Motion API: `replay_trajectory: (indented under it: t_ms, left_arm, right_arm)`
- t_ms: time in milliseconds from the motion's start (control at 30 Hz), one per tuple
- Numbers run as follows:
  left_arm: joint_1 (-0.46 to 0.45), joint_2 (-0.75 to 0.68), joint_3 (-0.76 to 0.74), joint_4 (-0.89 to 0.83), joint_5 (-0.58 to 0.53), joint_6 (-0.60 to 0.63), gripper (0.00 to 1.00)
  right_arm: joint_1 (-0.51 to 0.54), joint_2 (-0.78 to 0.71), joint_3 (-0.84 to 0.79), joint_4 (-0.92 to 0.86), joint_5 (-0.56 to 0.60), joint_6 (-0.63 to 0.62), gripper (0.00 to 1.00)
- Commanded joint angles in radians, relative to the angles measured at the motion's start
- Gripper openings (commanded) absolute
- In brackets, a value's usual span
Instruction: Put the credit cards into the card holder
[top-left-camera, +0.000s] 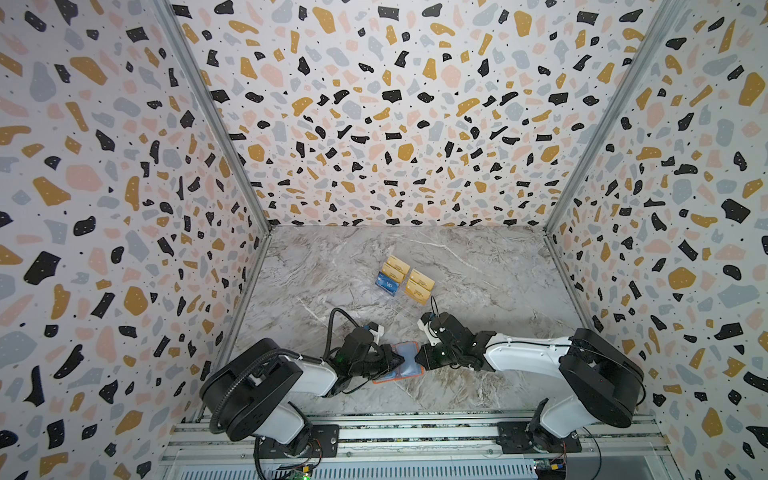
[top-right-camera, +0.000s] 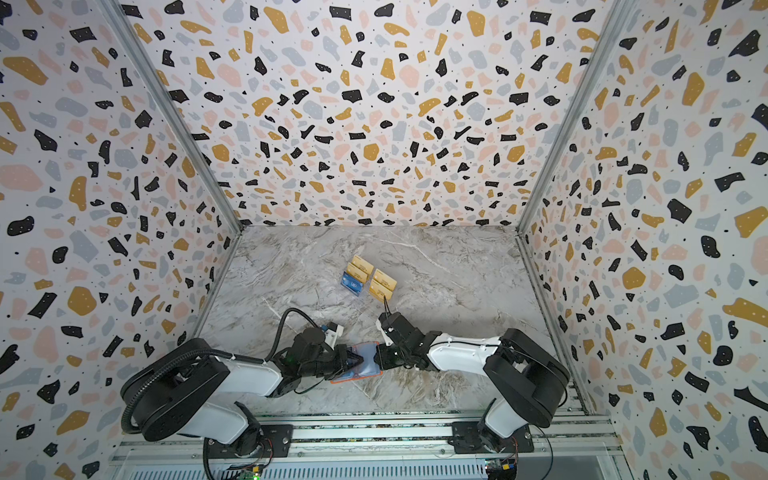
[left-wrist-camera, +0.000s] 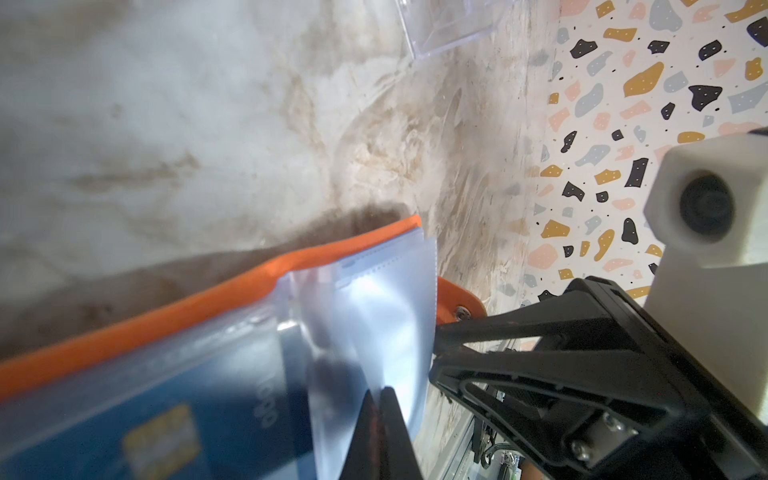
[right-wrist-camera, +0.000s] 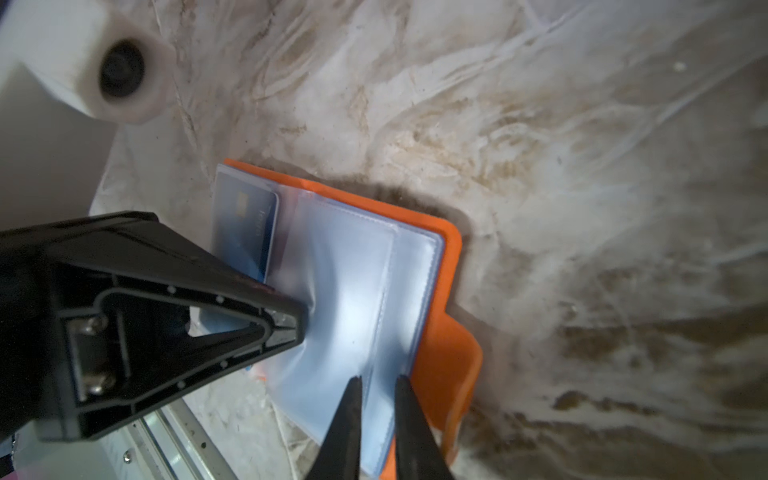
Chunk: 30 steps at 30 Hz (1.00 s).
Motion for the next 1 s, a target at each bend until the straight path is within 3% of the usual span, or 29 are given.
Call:
replay_trajectory:
  t_ms: [0, 967]
  left_arm:
    - [0.007, -0.027, -0.007, -0.001, 0.001, 0.035, 0.00]
    - [0.016, -0.113, -0.052, -0.040, 0.019, 0.079, 0.00]
  right_arm:
    - [0.001, -0.015, 0.029, -0.018, -0.009, 0.021, 0.17]
    - [-0.023, 0.002, 0.043, 0.031, -0.064, 0.019, 0.18]
